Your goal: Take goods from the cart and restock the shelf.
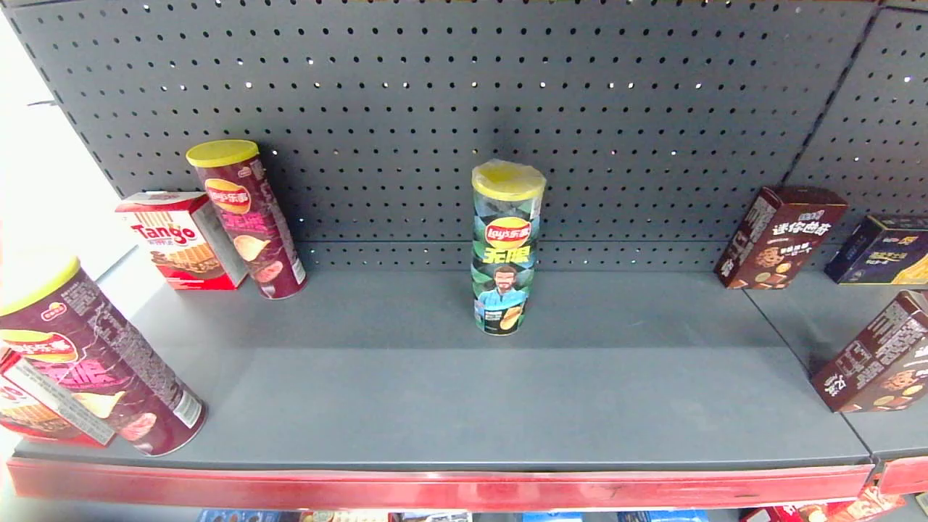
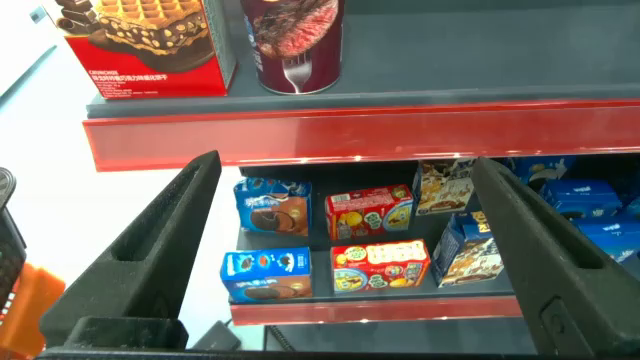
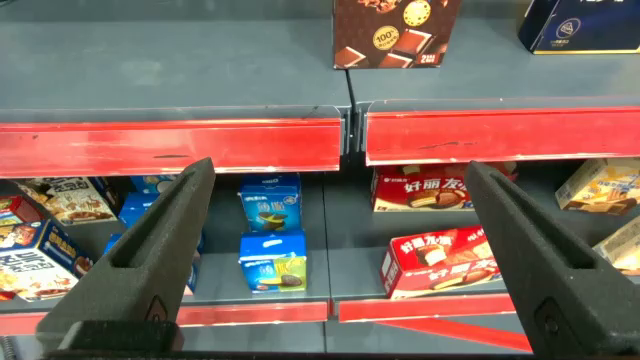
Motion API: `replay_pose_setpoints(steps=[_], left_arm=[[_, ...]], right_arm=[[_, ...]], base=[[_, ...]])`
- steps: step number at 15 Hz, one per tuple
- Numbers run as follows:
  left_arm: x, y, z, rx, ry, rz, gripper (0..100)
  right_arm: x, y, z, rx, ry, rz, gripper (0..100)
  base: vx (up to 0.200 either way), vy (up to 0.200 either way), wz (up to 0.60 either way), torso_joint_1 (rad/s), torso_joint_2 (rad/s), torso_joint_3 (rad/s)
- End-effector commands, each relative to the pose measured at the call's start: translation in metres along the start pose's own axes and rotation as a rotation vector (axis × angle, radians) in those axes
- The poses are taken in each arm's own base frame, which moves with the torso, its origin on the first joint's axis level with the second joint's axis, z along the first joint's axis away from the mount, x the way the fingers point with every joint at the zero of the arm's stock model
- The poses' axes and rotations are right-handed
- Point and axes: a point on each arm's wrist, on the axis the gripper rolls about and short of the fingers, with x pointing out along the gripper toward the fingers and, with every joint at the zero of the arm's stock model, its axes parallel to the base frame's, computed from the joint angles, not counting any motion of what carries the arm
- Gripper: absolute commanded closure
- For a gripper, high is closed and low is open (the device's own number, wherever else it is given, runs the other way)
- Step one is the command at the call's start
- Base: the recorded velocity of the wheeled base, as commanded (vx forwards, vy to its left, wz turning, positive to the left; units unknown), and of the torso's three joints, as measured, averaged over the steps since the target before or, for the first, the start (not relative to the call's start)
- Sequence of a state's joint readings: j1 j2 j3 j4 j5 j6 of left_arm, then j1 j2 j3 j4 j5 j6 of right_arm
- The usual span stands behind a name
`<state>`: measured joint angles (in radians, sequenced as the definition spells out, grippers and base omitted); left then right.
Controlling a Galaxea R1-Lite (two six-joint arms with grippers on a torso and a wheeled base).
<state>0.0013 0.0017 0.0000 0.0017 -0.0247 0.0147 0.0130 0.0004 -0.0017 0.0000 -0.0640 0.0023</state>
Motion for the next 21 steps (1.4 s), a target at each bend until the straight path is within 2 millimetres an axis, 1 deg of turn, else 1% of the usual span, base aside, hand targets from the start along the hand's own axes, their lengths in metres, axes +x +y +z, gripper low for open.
replay_pose_setpoints(steps=[1,9,21], left_arm=[[0.0,0.0,0.0,-0.001,0.0,0.0,0],[0.0,0.0,0.0,0.001,0.0,0.0,0],[0.0001,0.0,0.0002,-0.001,0.0,0.002,0]], right_arm=[[0.0,0.0,-0.0001,-0.001,0.0,0.0,0],[0.0,0.0,-0.0001,-0.001,0.0,0.002,0],[0.0,0.0,-0.0001,0.001,0.0,0.002,0]], base=[[0.0,0.0,0.0,0.0,0.0,0.0],[0.0,0.0,0.0,0.0,0.0,0.0],[0.0,0.0,0.6,0.004,0.0,0.004]])
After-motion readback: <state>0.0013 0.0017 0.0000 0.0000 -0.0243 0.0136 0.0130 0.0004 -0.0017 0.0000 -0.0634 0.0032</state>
